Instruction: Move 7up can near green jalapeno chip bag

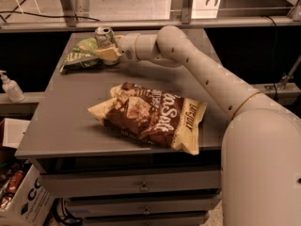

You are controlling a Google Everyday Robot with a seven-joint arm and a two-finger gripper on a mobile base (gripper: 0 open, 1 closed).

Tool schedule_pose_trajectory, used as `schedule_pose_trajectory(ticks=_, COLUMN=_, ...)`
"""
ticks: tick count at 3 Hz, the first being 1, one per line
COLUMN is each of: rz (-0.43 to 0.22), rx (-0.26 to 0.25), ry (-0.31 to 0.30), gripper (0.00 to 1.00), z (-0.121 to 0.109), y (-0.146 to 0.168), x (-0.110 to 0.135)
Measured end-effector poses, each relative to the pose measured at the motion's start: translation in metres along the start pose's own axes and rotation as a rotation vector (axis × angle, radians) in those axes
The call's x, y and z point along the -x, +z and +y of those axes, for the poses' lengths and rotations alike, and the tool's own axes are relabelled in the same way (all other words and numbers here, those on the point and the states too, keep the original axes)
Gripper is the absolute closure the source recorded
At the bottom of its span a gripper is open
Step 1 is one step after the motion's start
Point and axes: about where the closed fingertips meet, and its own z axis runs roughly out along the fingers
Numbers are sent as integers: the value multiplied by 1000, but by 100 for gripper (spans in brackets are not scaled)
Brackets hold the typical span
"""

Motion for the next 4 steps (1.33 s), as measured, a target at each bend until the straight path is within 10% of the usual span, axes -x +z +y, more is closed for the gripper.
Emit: schedule_pose_trajectory(ticks=4, rz=24, rx=5, ry=18, gripper=12, z=0, y=2, x=-2)
